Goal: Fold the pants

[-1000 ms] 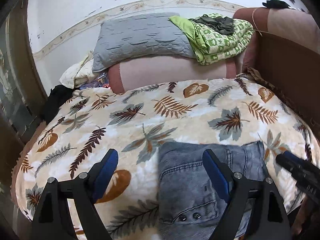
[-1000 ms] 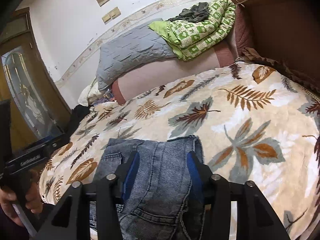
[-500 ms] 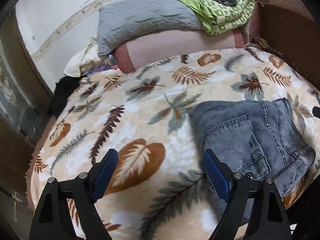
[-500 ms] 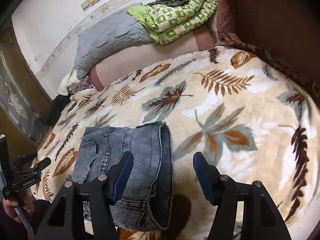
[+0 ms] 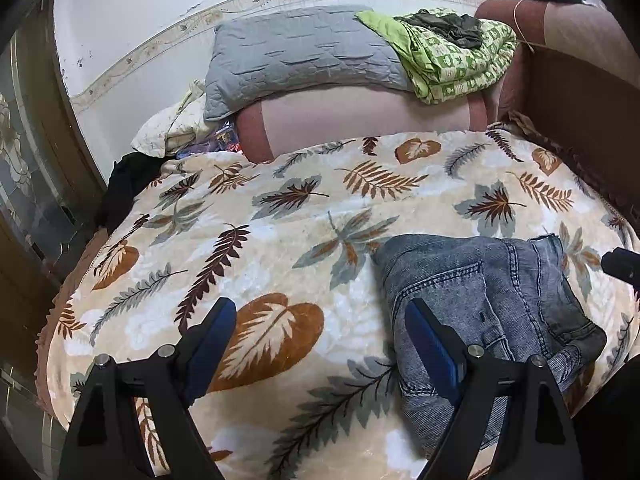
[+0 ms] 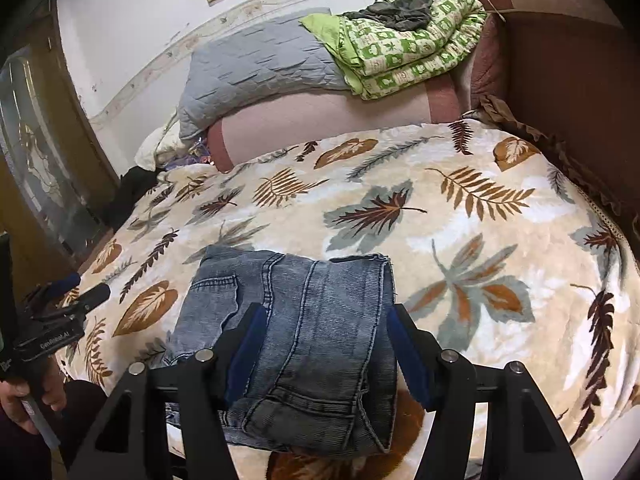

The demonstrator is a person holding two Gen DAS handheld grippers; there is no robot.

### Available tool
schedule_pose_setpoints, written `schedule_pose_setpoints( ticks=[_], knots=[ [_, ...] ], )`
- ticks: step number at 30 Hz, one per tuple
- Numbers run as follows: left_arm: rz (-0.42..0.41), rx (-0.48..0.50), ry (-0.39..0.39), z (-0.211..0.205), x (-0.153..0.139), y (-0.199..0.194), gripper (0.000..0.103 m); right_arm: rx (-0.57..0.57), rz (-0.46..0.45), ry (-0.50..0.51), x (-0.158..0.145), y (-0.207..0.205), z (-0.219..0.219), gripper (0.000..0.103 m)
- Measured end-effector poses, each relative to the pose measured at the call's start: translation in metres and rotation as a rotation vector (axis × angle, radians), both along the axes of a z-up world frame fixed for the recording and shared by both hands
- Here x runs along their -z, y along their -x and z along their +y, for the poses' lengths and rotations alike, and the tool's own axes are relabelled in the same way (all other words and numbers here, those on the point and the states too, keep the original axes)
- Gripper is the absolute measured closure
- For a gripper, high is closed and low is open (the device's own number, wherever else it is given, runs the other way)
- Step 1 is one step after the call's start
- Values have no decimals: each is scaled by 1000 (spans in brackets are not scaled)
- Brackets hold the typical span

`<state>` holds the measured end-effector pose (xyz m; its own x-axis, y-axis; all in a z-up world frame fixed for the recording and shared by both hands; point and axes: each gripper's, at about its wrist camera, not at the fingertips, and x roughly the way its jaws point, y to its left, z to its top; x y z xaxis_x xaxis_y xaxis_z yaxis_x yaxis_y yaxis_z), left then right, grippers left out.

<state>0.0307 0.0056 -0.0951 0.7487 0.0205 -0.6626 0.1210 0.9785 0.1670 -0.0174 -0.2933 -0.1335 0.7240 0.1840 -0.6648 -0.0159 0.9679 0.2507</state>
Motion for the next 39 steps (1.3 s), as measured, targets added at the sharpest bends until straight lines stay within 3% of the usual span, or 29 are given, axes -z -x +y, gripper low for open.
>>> schedule_pose_setpoints(
  ticks=[39],
  knots=[
    [42, 21, -11, -25, 11, -9, 17, 9, 44, -56, 22, -6, -11, 37]
  ],
)
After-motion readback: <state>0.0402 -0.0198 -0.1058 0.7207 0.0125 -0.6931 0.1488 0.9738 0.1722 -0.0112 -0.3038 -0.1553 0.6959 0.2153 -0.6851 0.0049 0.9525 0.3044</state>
